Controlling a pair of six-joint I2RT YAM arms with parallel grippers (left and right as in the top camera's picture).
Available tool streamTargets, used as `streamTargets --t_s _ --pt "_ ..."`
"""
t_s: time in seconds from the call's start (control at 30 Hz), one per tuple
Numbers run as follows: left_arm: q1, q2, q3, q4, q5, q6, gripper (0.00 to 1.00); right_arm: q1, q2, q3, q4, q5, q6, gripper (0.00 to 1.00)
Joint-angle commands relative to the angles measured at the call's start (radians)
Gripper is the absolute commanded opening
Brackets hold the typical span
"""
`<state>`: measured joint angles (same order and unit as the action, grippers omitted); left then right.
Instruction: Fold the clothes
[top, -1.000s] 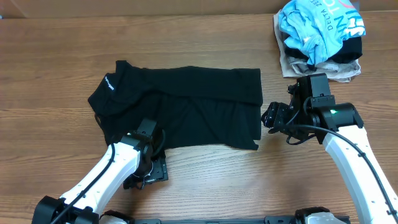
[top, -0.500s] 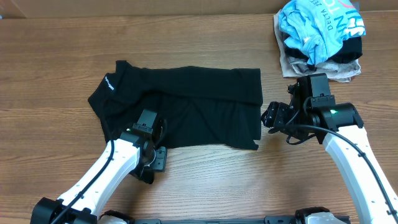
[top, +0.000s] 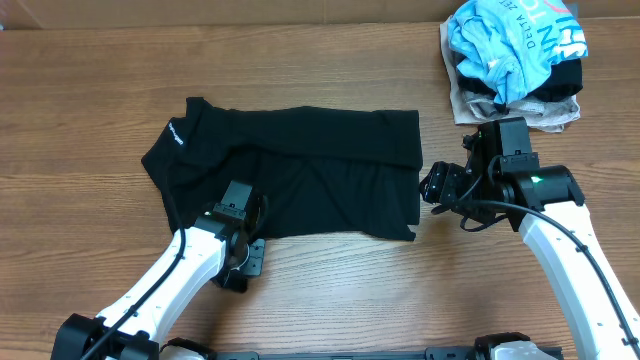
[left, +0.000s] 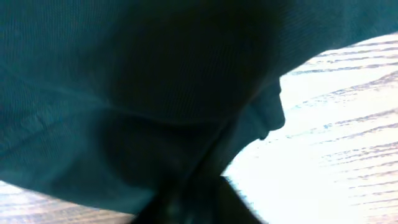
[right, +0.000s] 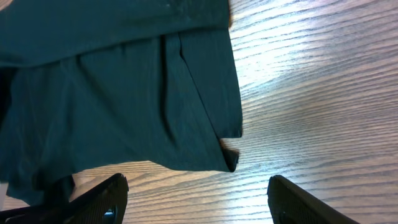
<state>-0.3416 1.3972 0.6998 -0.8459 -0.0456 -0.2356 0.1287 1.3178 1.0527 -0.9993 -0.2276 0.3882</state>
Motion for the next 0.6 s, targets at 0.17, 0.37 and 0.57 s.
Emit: streamTargets --t_s 0.17,0.37,0.57 --pt "-0.004 0.029 0.0 -0.003 -0.013 0.003 0.04 0.001 0.002 -0.005 0.02 0.01 -0.002 0.75" --pt "-0.004 0.028 0.238 -0.259 0.021 0.0 0.04 0.001 0.002 -0.005 0.002 0.009 -0.002 0.67" --pt "-0.004 0.028 0.534 -0.438 0.018 -0.003 0.04 0.001 0.009 -0.006 -0.023 0.01 -0.002 0.64"
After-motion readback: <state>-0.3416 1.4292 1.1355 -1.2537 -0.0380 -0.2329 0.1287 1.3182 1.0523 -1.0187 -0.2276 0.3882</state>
